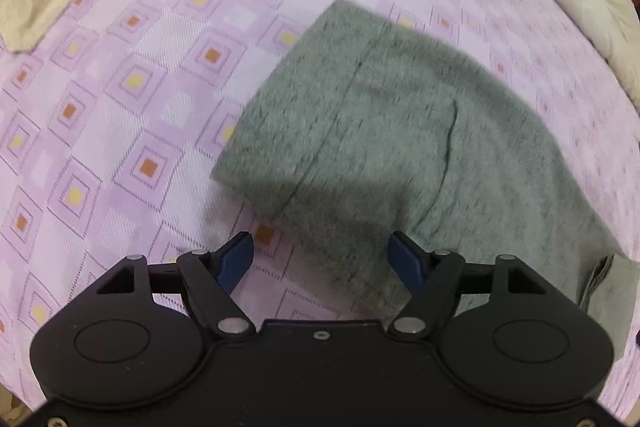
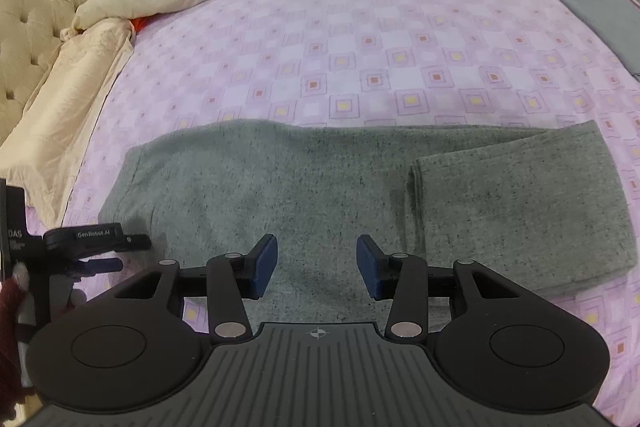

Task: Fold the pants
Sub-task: 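Move both open grippers over the folded grey pants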

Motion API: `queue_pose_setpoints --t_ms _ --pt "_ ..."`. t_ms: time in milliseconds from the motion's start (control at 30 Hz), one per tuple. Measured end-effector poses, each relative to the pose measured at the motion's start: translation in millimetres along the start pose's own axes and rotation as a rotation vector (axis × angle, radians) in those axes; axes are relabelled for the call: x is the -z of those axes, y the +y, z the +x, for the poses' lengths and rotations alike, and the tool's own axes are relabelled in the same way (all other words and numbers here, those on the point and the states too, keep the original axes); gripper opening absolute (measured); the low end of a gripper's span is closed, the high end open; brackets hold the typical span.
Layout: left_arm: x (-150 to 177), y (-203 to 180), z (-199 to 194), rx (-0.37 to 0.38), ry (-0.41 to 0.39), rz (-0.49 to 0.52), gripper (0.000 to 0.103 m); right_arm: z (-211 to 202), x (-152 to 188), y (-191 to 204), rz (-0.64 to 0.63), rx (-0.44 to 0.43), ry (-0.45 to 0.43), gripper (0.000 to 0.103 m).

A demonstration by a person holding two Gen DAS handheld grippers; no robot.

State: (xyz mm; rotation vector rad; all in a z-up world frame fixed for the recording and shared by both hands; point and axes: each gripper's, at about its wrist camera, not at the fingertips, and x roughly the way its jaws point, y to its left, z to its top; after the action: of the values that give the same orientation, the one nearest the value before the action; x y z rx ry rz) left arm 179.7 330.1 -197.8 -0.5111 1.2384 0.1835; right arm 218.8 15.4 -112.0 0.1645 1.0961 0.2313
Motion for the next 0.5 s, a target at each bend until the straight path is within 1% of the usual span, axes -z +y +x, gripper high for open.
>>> queue_pose_setpoints --t_ms 67,133,200,233,267,333,433,500 --pt "0 5 7 0.023 0.008 -0.015 0.083 3 -1 3 -0.015 -0.007 0.01 0.042" --pt "0 9 9 0.058 0.0 -0.061 0.087 4 -3 6 -0.034 -0.011 0.017 0.042" --pt "-1 13 5 0.094 -0.011 -0.092 0.087 3 -4 10 -0.049 -0.02 0.017 0.042" --pt "-1 14 1 0.12 -0.017 -0.095 0.086 3 -5 11 -0.054 -0.023 0.018 0.042" --pt "-2 14 -3 0.127 -0.023 -0.091 0.083 3 -6 12 -0.058 -0.024 0.02 0.042" --pt "-7 10 -18 0.11 -0.06 -0.047 0.082 3 -6 12 -0.061 -0.027 0.021 0.042" --pt "-19 5 -41 0.071 -0.135 0.044 0.083 3 -8 12 -0.063 -0.029 0.024 0.042" --pt "-31 12 -45 0.038 -0.168 0.066 0.084 3 -8 12 -0.063 -0.031 0.024 0.042"
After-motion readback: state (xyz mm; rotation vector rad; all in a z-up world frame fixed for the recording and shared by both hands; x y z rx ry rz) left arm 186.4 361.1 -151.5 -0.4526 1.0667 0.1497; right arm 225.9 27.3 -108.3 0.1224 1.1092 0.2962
